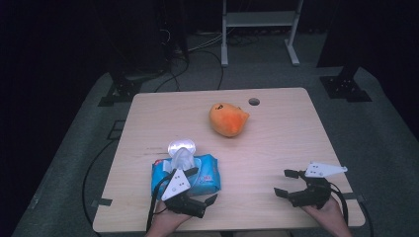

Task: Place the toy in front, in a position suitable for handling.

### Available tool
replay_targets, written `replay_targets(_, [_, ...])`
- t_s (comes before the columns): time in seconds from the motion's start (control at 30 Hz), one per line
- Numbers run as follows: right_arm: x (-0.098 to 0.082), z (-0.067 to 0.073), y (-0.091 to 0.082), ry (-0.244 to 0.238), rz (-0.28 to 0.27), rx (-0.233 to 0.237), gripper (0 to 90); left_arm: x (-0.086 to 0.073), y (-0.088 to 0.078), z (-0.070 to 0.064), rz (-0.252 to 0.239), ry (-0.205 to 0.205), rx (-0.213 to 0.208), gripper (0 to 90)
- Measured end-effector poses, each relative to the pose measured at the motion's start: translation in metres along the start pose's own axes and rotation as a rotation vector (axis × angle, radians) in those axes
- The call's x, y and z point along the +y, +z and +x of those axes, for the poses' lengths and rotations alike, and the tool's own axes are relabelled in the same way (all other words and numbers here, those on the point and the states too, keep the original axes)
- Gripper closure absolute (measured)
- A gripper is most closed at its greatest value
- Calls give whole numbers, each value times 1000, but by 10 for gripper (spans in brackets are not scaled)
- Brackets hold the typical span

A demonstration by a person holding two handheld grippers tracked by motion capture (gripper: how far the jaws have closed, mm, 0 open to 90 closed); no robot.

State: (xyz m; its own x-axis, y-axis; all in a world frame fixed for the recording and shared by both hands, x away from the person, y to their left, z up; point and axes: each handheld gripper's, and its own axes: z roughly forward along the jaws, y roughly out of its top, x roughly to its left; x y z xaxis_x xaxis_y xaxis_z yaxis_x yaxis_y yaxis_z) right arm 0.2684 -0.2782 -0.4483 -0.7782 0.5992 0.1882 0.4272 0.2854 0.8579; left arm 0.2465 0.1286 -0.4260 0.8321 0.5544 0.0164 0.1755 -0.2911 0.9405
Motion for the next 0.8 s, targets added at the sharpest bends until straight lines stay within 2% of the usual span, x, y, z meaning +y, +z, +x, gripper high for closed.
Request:
replay_targets(0.13, [-3,-2,-1,16,-4,1,162,1,0,0,-6,0,-5,0])
replay_targets(0.17, [-3,-2,-2,18,-4,-1,162,2,0,0,-9,9,-10,32])
replay_targets(0.3, [-3,-2,-3,13,-6,-4,162,3,0,-1,-15,14,-15,31])
replay_targets(0.57, [-1,1,-1,12,-11,-5,162,12,-11,-2,-32,46,-9,47])
replay_targets(0.63, [-1,1,-1,10,-10,-5,162,13,-14,1,-35,54,-8,56])
replay_targets(0.67, [0,2,-1,8,-12,-6,162,14,-17,4,-25,80,5,59])
replay_targets(0.8, [0,2,-1,10,-11,-4,162,11,-23,12,-15,95,2,119])
